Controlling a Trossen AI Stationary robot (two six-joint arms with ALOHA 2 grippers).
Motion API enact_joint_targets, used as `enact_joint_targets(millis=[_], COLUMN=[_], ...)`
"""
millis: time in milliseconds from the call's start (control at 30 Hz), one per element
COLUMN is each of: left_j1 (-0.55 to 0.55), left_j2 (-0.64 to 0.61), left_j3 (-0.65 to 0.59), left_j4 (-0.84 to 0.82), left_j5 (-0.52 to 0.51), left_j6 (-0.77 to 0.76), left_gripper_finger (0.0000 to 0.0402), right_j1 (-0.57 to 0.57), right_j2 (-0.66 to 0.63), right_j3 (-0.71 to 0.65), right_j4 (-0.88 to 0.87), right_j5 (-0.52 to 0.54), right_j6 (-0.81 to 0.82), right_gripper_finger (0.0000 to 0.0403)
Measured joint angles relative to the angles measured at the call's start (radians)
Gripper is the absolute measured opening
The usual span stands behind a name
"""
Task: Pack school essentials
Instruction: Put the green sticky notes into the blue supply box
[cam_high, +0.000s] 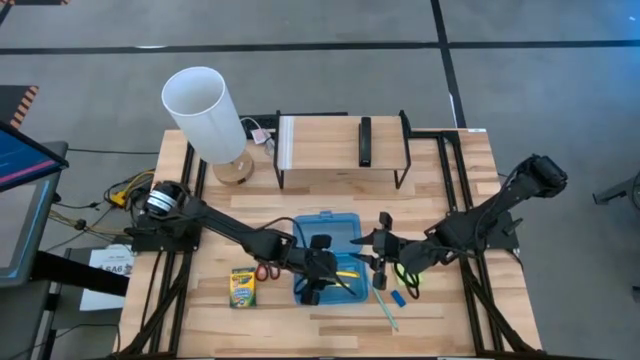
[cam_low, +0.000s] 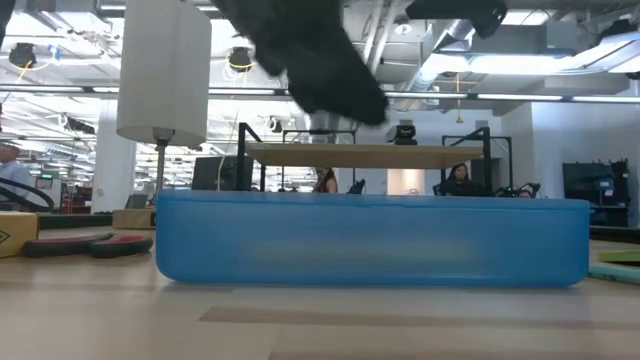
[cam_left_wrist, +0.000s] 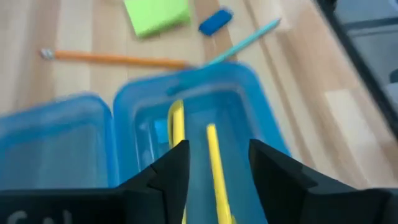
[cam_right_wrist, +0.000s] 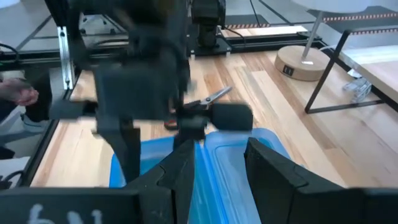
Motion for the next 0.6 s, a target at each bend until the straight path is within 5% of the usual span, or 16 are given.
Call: enact_joint_targets(millis=[333, 600], left_j1=[-0.027, -0.008], left_j2=[-0.167, -0.342], left_j3=[-0.171, -0.421], left_j4=[0.031, 0.335], left_j5=[-0.075, -0.009], left_j6=[0.033, 0.051], left_gripper_finger=[0.0126, 0.0104], right_j1=[-0.008, -0.042], right_j2=[0.000, 0.010], right_j3=[0.000, -0.001], right_j4=[-0.025, -0.035], right_j5=[0.000, -0.001], right_j6=[0.017, 0.034], right_gripper_finger=[0.0159, 0.0159])
